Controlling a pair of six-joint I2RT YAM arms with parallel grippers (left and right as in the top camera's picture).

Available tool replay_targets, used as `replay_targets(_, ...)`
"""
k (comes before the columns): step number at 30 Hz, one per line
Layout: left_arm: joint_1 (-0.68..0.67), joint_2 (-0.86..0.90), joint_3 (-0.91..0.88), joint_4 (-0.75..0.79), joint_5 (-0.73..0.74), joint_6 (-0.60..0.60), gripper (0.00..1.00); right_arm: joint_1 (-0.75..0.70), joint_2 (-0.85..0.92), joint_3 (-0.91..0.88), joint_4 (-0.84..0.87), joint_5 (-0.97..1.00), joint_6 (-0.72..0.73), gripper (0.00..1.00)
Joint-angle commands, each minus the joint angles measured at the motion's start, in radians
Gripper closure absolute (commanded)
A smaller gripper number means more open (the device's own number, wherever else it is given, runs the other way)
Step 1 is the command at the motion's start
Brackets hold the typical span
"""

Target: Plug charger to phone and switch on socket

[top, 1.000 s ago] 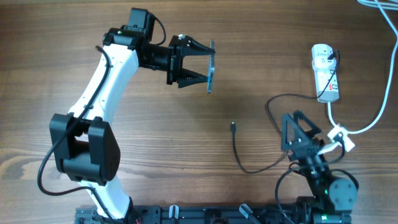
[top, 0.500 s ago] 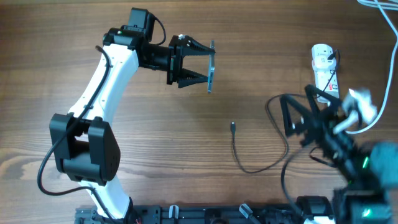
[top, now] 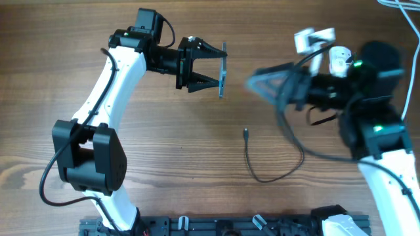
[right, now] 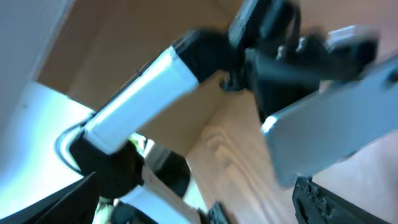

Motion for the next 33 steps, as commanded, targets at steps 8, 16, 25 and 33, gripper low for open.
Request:
replay_targets(8, 0.003, -0.031, 0.022, 0.003, 0.008, -0.003, 0.41, 0.484, 0.274, 0.591, -0.753, 1.252, -0.077, 0.01)
replay_targets(16, 0.003, -0.031, 0.022, 0.003, 0.009, -0.107, 0.42, 0.539, 0.505, 0.707, -0.877, 1.328, 0.068, 0.01)
replay_targets(25, 0.003, -0.031, 0.022, 0.003, 0.008, -0.133, 0.42, 0.539, 0.518, 0.707, -0.856, 1.363, 0.086, 0.39)
replay_targets(33, 0.003, -0.031, 0.022, 0.003, 0.003, -0.176, 0.41, 0.539, 0.518, 0.707, -0.836, 1.362, 0.086, 0.45)
